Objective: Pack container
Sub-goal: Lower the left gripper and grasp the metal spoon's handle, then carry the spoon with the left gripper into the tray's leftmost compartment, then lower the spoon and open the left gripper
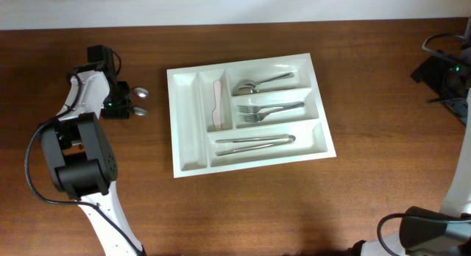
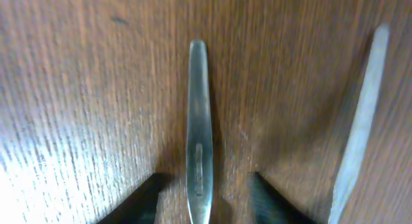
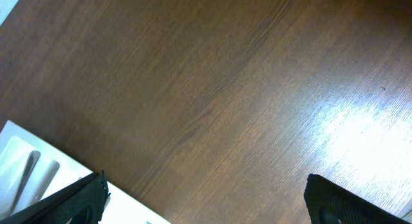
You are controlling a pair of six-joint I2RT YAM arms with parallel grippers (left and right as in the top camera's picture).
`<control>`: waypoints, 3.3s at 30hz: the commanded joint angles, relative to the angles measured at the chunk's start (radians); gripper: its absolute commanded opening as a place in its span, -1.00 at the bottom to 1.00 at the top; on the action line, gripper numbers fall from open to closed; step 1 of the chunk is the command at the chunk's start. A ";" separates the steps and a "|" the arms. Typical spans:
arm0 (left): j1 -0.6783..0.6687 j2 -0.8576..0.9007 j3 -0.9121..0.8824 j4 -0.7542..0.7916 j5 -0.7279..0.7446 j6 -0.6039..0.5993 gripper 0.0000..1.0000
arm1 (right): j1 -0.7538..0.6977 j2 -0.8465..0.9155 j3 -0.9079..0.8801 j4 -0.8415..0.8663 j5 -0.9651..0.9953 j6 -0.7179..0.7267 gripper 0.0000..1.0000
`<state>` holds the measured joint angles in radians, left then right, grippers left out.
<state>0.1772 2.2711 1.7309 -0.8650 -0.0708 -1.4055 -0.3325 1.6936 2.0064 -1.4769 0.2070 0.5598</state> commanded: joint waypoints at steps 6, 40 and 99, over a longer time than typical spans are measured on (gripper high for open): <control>-0.015 0.119 -0.049 -0.077 0.111 0.002 -0.91 | -0.002 0.002 0.004 0.000 0.002 -0.006 0.98; 0.000 -0.359 0.065 -0.146 0.047 0.768 -0.96 | -0.002 0.002 0.004 0.000 0.002 -0.006 0.98; -0.438 -0.109 0.063 -0.242 0.010 0.935 -0.95 | -0.002 0.002 0.004 0.000 0.002 -0.006 0.98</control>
<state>-0.2653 2.1586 1.7916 -1.1103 -0.0601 -0.4572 -0.3325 1.6936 2.0064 -1.4769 0.2073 0.5594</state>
